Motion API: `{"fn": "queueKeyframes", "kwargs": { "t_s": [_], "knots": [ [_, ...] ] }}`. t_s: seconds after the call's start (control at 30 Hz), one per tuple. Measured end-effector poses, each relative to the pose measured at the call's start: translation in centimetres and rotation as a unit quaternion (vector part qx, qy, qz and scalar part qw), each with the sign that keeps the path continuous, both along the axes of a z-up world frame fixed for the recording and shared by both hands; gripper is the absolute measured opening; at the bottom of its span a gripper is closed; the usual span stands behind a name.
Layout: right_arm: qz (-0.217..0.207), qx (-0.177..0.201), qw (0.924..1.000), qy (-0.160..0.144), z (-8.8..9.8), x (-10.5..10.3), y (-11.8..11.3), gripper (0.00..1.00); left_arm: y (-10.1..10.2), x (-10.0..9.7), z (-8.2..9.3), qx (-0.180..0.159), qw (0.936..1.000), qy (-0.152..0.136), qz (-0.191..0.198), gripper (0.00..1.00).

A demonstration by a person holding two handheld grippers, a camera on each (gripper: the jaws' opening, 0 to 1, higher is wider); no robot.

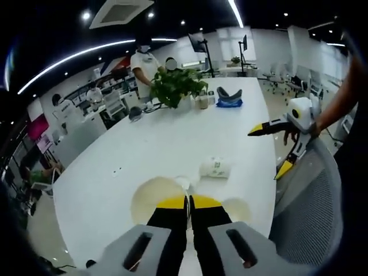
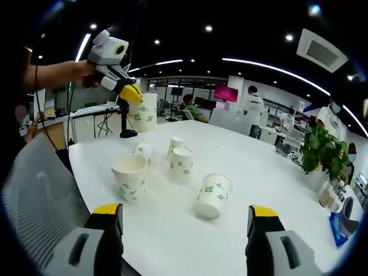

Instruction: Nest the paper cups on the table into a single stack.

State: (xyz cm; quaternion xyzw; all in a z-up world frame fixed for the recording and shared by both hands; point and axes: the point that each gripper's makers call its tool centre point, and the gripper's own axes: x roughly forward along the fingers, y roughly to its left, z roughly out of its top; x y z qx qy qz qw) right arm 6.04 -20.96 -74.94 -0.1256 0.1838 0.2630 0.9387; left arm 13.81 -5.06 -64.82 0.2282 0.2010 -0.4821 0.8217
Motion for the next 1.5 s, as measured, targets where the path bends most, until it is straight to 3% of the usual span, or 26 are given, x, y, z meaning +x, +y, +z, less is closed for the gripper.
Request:
{"fn": "queueKeyframes", "kwargs": {
  "t_s": [0.37, 0.63, 1.03, 1.27, 1.5],
  "knots": [
    [-0.001, -0.001, 1.0000, 0.000, 0.0, 0.0, 0.0, 0.91, -2.2, -4.7, -0.7, 0.002, 0.9980, 0.030, -0.056, 0.00],
    [-0.003, -0.003, 1.0000, -0.001, -0.1, 0.0, -0.2, 0.91, -3.1, -6.4, -1.8, 0.007, 0.9963, 0.041, -0.076, 0.00],
    [-0.005, -0.003, 1.0000, -0.001, 0.0, 0.1, -0.3, 0.90, -3.8, -6.5, -4.9, 0.013, 0.9955, 0.054, -0.077, 0.00],
    [-0.006, -0.004, 1.0000, -0.001, 0.0, 0.1, -0.3, 0.90, -4.0, -6.4, -6.7, 0.029, 0.9956, 0.046, -0.076, 0.00],
    [-0.004, -0.006, 1.0000, 0.001, -0.1, 0.1, -0.2, 0.90, -4.0, -6.2, -8.4, 0.015, 0.9952, 0.074, -0.063, 0.00]
  ]
}}
